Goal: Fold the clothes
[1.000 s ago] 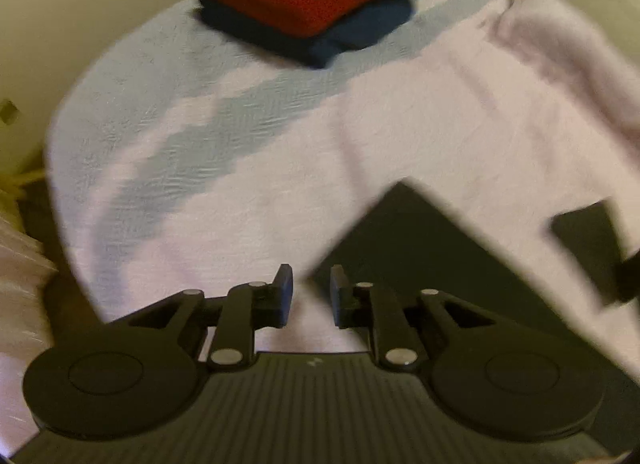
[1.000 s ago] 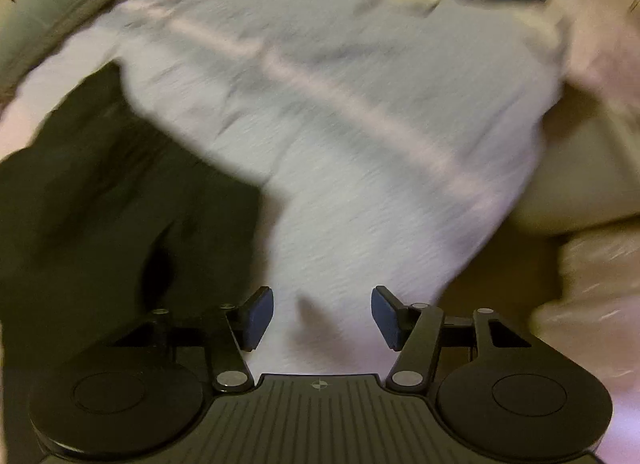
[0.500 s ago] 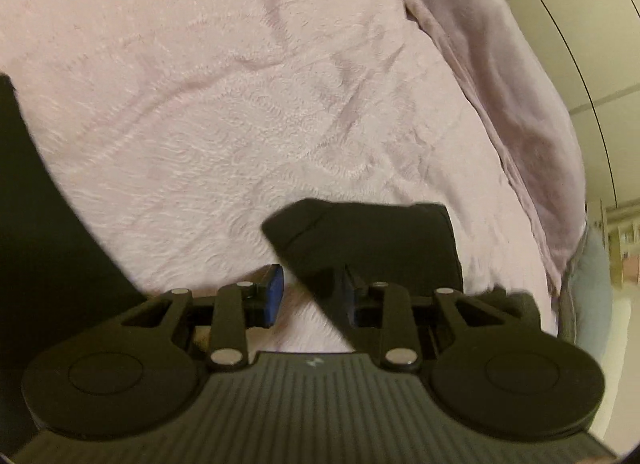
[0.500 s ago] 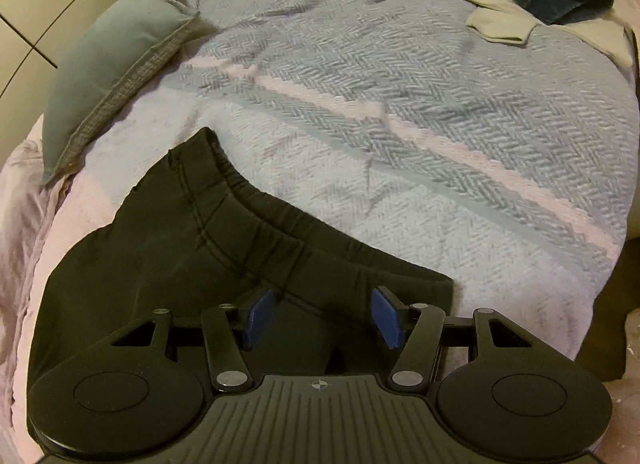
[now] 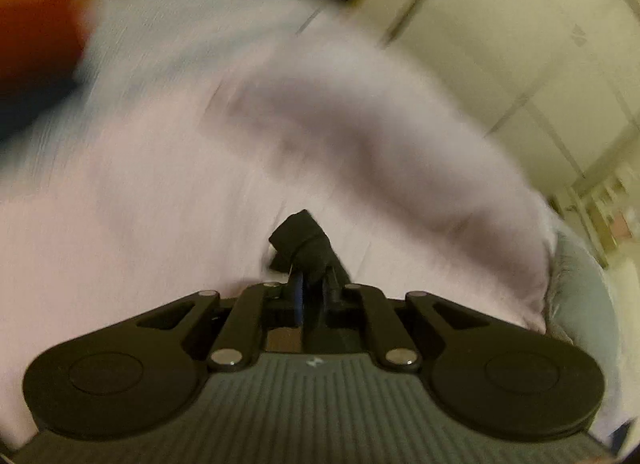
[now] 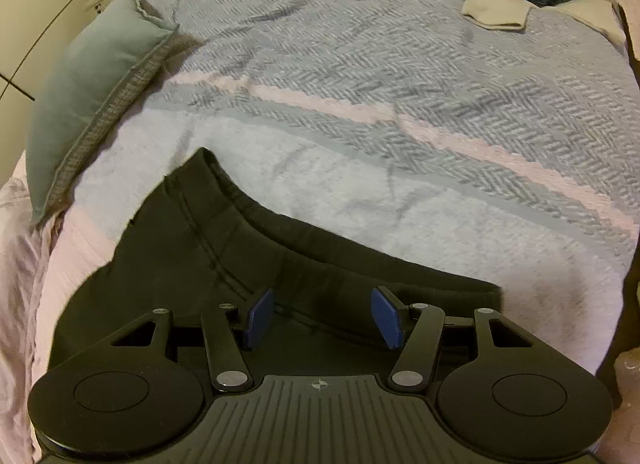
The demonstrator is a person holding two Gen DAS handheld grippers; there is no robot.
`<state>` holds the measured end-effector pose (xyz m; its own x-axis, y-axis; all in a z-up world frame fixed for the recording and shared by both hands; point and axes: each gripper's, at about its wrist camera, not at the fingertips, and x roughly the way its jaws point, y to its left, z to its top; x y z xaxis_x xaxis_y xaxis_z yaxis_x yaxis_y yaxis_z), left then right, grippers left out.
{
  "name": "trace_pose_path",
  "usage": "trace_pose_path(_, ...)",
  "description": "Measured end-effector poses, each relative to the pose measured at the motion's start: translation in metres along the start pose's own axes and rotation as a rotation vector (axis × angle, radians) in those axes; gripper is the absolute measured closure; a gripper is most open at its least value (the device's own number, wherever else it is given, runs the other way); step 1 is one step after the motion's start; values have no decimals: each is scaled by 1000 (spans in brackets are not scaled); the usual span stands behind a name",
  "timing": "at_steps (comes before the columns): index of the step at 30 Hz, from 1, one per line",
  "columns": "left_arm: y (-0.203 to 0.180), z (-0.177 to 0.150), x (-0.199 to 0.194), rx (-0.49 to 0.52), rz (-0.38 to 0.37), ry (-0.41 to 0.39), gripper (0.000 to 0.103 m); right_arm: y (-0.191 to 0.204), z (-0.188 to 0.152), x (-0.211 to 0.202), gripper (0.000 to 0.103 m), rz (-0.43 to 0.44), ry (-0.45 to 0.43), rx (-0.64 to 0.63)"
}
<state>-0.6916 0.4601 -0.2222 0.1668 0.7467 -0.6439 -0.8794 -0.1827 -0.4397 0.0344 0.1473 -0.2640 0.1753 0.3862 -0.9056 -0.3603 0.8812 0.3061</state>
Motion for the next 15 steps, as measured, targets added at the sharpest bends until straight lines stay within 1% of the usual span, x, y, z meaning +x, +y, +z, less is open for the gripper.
trace_pose_path(2, -17, 46, -4, 102, -44, -93, 97, 11, 0, 1, 45, 15, 1, 2)
trace_pose_path(4, -27, 75, -1, 151, -73, -132, 97, 21, -1, 2, 45, 30, 4, -13)
trace_pose_path(6, -29, 83, 13, 196, -79, -143, 93, 30, -4, 6, 45, 40, 8, -38)
trace_pose_path(7, -27, 80, 24, 228, -56, -146, 90, 34, -5, 7, 45, 44, 10, -50)
trace_pose_path(8, -23, 74, 37, 253, -20, -133, 86, 38, -6, 9, 45, 49, 12, -63)
trace_pose_path(9, -17, 65, 52, 271, 44, -99, 84, 42, -8, 11, 45, 53, 14, -75)
trace_pose_path(10, -7, 53, 71, 275, 133, -46, 83, 44, -10, 13, 45, 57, 20, -82)
trace_pose_path(12, 15, 26, 101, 243, 273, 75, 83, 44, -14, 17, 45, 59, 34, -94)
trace_pose_path(14, 32, -5, 106, 209, 353, 141, 90, 41, -15, 16, 45, 57, 36, -118)
trace_pose_path(15, 36, -20, 99, 210, 368, 154, 90, 39, -15, 14, 45, 48, 29, -141)
